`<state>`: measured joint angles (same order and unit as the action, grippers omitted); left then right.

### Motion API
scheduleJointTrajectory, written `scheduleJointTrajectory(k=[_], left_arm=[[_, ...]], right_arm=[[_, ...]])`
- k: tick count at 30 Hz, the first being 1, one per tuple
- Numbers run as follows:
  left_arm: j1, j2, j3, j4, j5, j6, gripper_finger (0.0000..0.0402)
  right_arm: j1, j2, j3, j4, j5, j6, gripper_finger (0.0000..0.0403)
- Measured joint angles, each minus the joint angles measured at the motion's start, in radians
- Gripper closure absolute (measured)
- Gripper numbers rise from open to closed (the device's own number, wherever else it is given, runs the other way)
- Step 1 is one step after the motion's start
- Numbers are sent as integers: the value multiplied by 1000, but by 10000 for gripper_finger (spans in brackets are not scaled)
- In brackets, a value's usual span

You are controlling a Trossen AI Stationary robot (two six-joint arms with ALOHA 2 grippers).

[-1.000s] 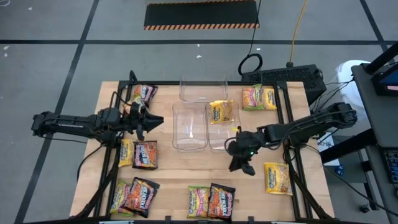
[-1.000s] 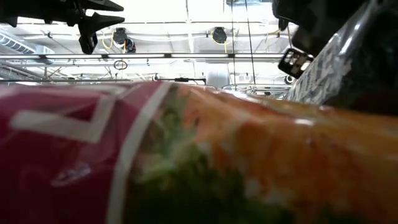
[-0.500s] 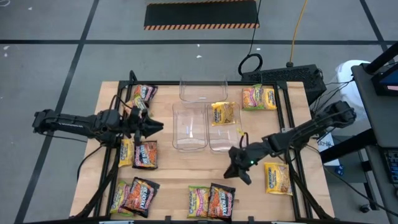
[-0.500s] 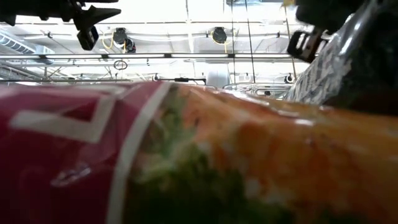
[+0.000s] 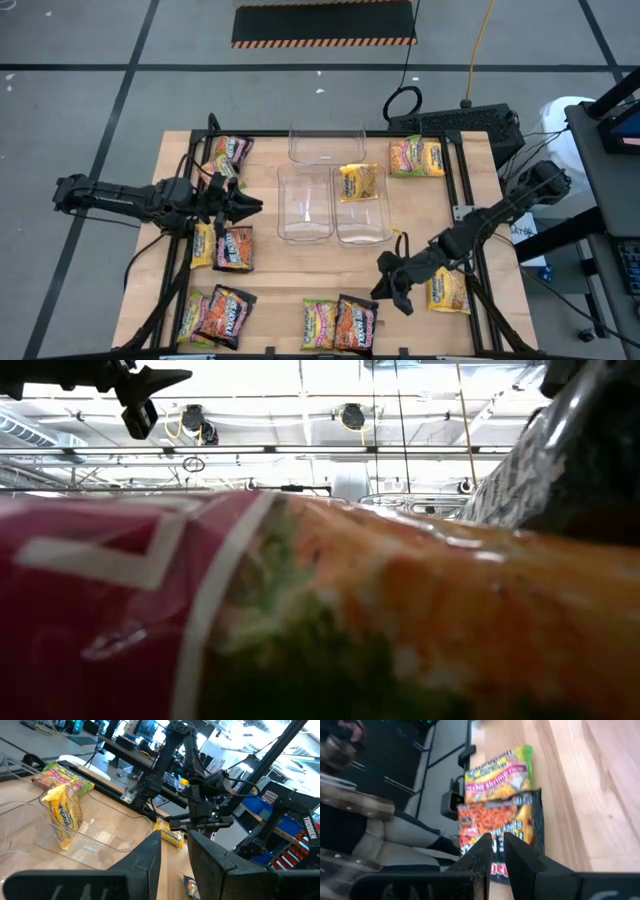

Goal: Sort Maruchan noodles
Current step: Put the black noodle pack into the left transparent bin

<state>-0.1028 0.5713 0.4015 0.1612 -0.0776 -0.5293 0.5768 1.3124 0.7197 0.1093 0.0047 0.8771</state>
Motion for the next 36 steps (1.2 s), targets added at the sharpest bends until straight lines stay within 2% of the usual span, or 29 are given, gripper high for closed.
scheduleJointTrajectory(k=[4, 8, 11, 18, 23, 29, 36], left_arm=[[0, 0, 0, 0, -1, -3, 300], [0, 0, 0, 0, -1, -3, 300], [0, 0, 0, -1, -2, -3, 300], [0, 0, 0, 0, -2, -2, 300], [0, 0, 0, 0, -2, -2, 300], [0, 0, 0, 0, -2, -2, 300], [0, 0, 0, 0, -2, -3, 300]], right_arm=[[40, 0, 0, 8, 52, 16, 360], [69, 33, 0, 23, 51, 73, 360], [90, 86, 1, 100, 49, 95, 361], [99, 173, 1, 243, 47, 84, 399], [100, 192, 1, 264, 49, 130, 395], [83, 192, 1, 166, 51, 235, 390], [51, 192, 1, 123, 52, 240, 340]])
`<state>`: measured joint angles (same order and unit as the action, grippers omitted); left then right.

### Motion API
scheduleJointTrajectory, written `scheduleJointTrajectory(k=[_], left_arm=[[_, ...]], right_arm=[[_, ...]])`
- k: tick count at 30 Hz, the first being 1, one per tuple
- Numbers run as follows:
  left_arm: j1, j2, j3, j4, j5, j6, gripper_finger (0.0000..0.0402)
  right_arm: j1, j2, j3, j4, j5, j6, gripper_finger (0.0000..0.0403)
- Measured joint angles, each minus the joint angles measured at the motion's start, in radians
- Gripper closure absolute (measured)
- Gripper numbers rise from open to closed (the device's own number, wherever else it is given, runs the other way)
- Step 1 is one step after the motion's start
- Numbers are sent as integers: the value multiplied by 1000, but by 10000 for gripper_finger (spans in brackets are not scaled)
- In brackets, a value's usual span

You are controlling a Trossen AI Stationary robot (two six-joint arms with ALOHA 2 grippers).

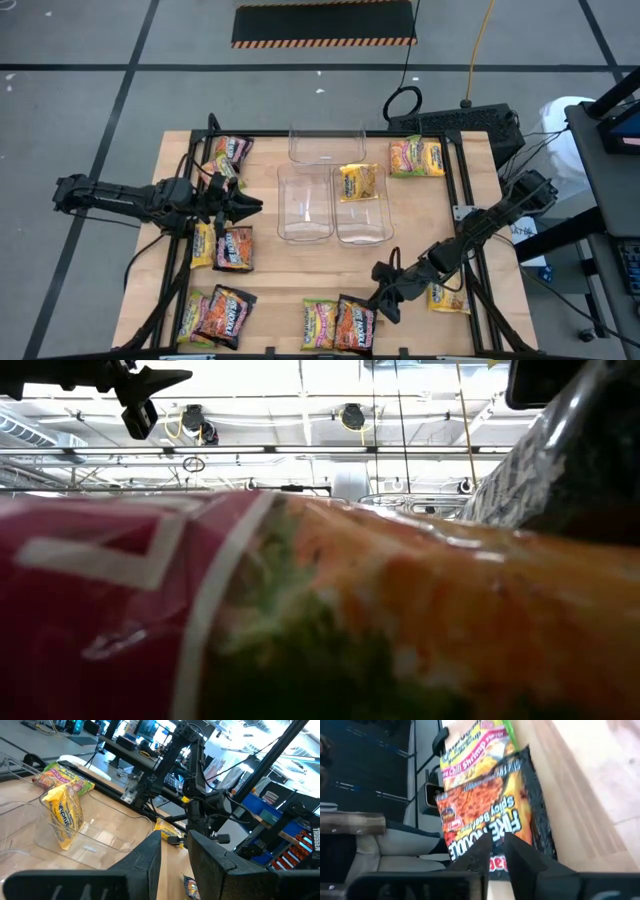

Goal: Sort Maruchan noodles
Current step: Put the black noodle pack into the left transparent bin

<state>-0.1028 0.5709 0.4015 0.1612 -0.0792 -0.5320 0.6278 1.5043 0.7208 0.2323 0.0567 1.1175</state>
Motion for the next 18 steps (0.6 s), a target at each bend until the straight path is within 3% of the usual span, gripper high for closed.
scheduleJointTrajectory(k=[6, 18], left_arm=[[0, 0, 0, 0, 4, 0, 300], [0, 0, 0, 0, 10, 0, 300]], right_arm=[[-6, 16, 0, -11, -4, -39, 306], [-5, 114, 0, -21, -59, -102, 303]])
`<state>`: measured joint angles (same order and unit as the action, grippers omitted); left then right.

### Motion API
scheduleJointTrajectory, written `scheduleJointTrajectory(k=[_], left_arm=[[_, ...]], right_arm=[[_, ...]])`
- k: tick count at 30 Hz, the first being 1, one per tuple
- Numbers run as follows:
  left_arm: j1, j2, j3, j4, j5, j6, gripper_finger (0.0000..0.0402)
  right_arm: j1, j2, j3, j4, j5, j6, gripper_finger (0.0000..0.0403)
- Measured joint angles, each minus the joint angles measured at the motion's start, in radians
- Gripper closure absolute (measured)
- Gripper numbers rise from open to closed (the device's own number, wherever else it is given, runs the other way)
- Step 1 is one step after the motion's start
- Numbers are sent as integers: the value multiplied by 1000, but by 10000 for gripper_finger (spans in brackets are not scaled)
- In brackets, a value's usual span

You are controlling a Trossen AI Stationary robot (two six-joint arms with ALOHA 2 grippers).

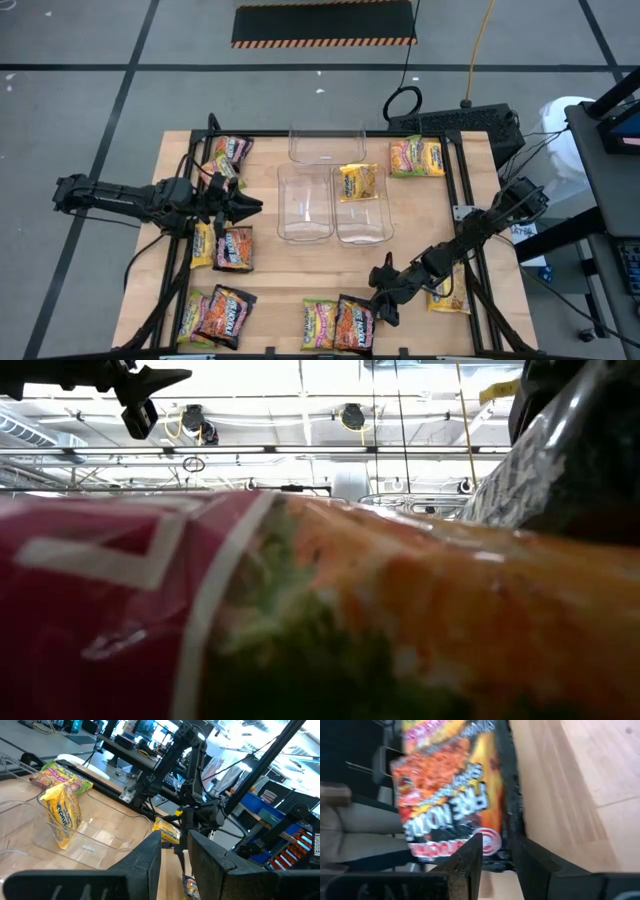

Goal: Sort Maruchan noodles
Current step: Put the black noodle pack into the left transparent bin

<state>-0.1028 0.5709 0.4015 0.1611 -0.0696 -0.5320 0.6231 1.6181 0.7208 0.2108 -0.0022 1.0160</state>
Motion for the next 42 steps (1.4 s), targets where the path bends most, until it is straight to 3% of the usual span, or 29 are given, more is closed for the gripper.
scheduleJointTrajectory(k=[16, 42], left_arm=[[0, 0, 0, 0, 1, -8, 300], [0, 0, 0, 0, 1, -16, 300]], right_arm=[[-13, 9, 0, 107, 0, -84, 303], [-85, 20, 0, 46, -2, -217, 303]])
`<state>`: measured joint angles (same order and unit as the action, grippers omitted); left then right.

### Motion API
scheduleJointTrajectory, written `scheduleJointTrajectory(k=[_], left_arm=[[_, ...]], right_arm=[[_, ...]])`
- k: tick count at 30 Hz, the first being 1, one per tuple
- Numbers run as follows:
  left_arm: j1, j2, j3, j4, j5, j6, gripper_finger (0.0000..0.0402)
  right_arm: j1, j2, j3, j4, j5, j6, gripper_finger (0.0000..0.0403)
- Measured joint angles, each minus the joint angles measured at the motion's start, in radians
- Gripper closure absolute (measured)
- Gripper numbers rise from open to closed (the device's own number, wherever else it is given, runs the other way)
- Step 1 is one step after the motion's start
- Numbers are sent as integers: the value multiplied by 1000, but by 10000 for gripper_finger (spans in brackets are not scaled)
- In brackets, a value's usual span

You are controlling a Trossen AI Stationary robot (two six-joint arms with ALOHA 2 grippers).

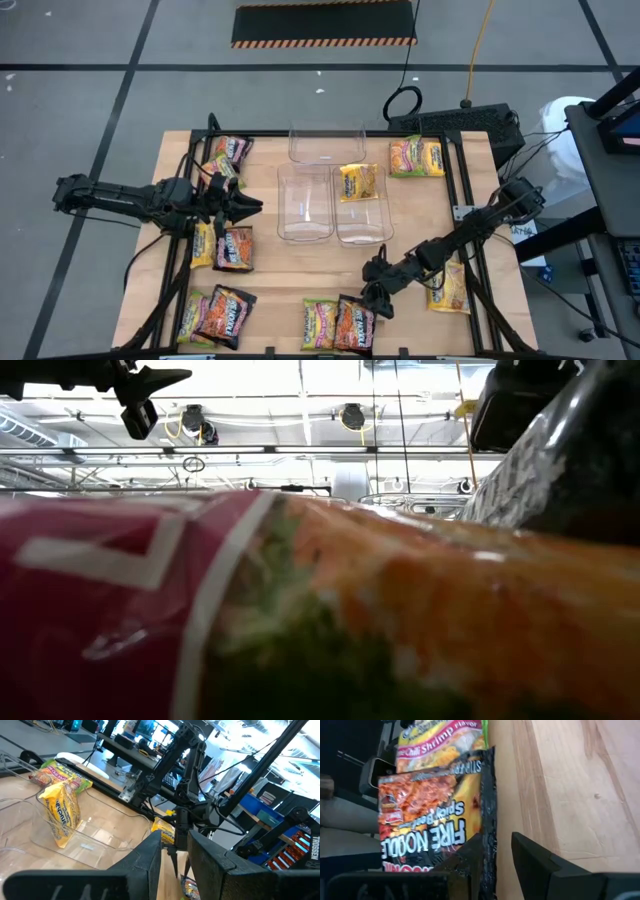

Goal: Sort Maruchan noodles
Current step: Put the black noodle pack into the left transparent bin

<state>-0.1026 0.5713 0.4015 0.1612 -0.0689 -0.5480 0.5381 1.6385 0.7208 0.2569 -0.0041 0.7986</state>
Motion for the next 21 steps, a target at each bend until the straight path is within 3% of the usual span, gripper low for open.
scheduleJointTrajectory(k=[6, 14, 21], left_arm=[[0, 0, 0, 0, 0, 0, 300], [0, 0, 0, 0, 0, 1, 300], [0, 0, 0, 0, 0, -4, 300]], right_arm=[[0, 47, 0, 13, -50, 17, 303], [1, 46, 0, 112, -53, 26, 303], [1, 47, 0, 99, -53, 24, 303]])
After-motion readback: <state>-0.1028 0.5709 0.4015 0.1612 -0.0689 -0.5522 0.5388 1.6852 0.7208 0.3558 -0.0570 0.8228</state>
